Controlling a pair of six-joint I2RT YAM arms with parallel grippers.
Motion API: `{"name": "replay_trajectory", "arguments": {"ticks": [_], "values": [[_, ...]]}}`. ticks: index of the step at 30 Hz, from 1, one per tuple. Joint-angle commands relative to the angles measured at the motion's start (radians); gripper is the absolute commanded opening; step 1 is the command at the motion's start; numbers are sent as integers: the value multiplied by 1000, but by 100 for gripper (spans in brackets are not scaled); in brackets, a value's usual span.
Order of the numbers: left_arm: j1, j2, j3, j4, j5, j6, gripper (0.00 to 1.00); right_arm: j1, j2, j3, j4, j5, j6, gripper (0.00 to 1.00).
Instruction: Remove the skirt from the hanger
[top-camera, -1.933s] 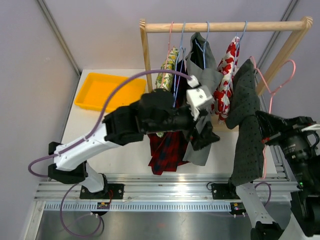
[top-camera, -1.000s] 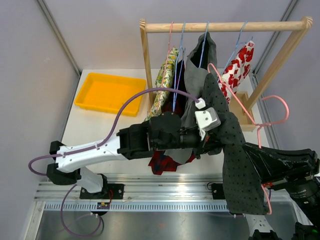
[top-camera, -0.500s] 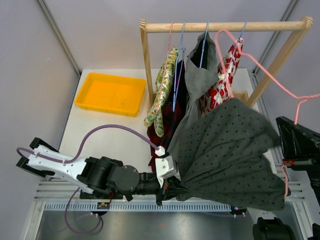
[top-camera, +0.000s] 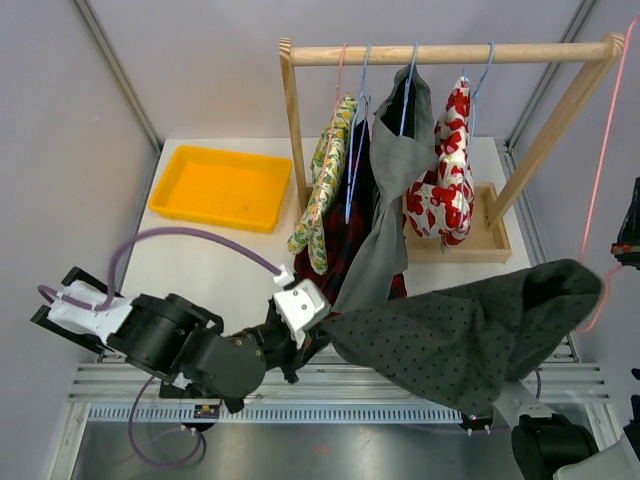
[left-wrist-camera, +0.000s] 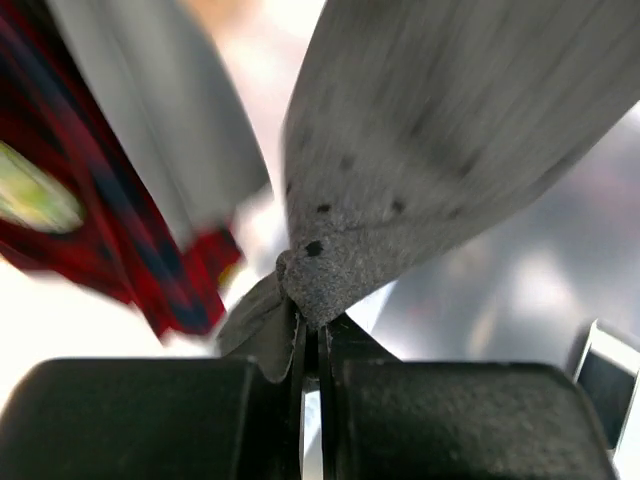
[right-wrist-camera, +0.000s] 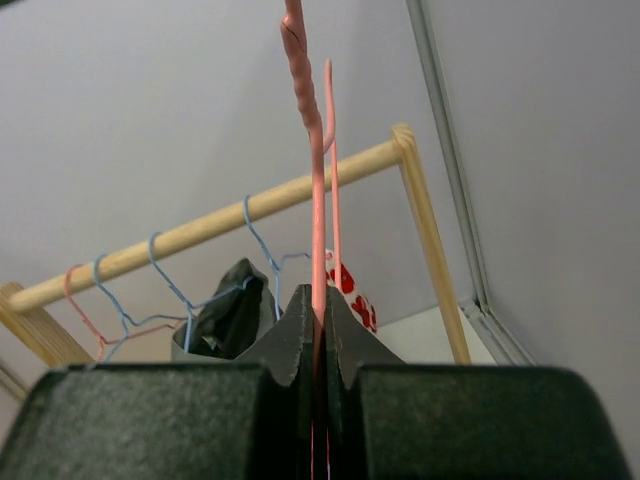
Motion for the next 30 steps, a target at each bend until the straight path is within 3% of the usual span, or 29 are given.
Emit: {"name": "replay_trajectory", "arguments": {"ticks": [1,2,4,8,16,19,20,21,22,26,29,30], "values": [[-5,145,364,-205,-239,141,0,3,5,-83,24,57,2,0],[-4,200,503,-233,-254,182,0,5,-1,-137,25,45,8,0],[-5,222,588,-232,-291,300,0,5,-4,-182,25,38,8,0],[-4,156,609,-88,-392,455,0,3,-2,-286,22,14,16,0],[-4,-82,361,256,-638,740,0,5,-5,-420,99,-6,13,0],[5,-178,238,559,-696,1001,0,5,8,-466,142,-11,11,0],[5,-258,128,847,-702,1109,0,5,11,-488,155,-12,11,0],[5,-287,89,980,-714,1322,0,3,25,-495,181,-11,10,0],[5,-310,66,1077,-716,1392,0,5,30,-503,195,-9,8,0],[7,-332,67,1023,-698,1393,0,5,82,-512,251,-5,-10,0],[44,-308,-11,1228,-731,1613,0,5,123,-508,281,-14,-19,0],[64,-289,-38,1213,-721,1652,0,5,137,-508,292,-24,-21,0]]}}
